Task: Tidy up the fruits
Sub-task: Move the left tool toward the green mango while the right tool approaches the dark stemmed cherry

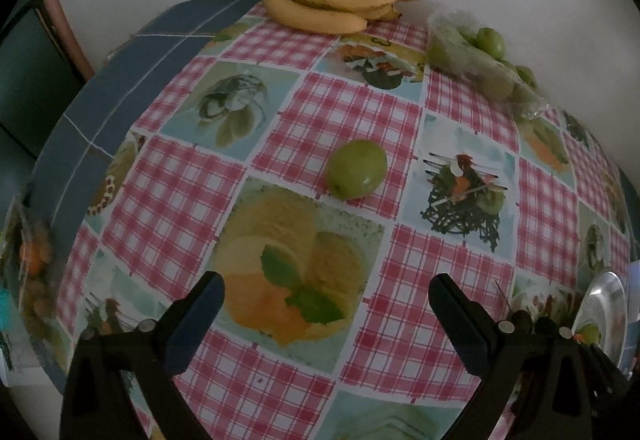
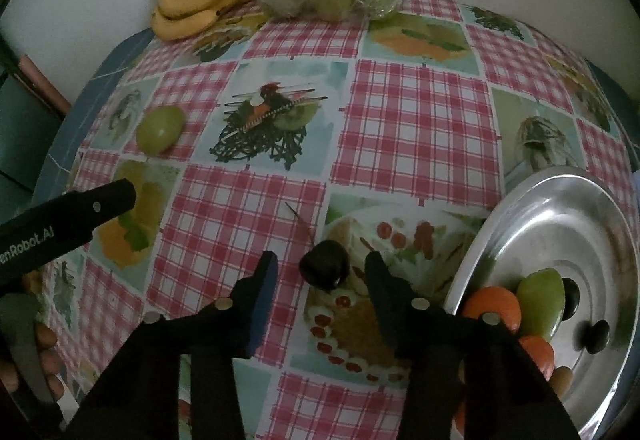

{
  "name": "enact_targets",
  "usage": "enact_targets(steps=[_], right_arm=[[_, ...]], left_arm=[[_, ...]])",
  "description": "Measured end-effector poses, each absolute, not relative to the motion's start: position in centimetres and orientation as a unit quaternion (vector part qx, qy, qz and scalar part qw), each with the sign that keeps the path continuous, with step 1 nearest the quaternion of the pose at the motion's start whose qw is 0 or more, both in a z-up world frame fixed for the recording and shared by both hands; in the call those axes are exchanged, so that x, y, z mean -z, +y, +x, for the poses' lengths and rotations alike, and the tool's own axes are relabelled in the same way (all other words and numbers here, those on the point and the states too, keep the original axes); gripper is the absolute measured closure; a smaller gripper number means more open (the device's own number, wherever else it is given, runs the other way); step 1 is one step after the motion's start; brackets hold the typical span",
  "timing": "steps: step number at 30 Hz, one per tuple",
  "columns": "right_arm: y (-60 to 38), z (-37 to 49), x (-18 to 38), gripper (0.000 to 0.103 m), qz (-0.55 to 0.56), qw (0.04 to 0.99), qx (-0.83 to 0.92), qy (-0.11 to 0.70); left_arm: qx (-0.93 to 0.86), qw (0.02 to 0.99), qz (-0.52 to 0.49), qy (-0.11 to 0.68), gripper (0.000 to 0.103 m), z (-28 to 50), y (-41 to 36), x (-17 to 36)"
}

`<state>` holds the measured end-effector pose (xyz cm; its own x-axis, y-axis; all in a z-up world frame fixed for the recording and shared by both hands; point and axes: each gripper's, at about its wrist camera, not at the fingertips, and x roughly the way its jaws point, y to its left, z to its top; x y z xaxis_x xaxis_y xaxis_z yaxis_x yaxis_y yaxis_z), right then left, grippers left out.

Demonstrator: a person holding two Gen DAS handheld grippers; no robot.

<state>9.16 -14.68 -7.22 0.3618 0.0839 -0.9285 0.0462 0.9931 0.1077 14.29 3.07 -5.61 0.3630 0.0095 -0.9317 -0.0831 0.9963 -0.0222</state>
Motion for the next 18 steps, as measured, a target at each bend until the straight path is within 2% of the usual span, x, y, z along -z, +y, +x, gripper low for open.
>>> enact_targets(steps=[4,6,9,18], right_arm=[[-14.7,9.3,7.5,0.065,0.056,0.821,-0.01,0.568],[-14.8,9.4,7.6,0.073,0.058,0.82,-0.009,0.57],[-14.8,9.3,7.6,0.076,0.062,0.819,-0.011,0.57],[-15.1,9.3,6.3,0.078,0.08,0.829,-0.01,0.553]], left_arm=[[-0.028,0.824,-0.032,0.565,0.0,14.3,3.1,5.7],[-0.028,0.824,-0.033,0.565,0.0,14.3,3.1,5.7],[-0.03,0.824,-0.035,0.565,0.0,14.3,3.1,5.7],[-0.032,0.824,-0.04,0.564,0.0,14.5,3.2,5.6]])
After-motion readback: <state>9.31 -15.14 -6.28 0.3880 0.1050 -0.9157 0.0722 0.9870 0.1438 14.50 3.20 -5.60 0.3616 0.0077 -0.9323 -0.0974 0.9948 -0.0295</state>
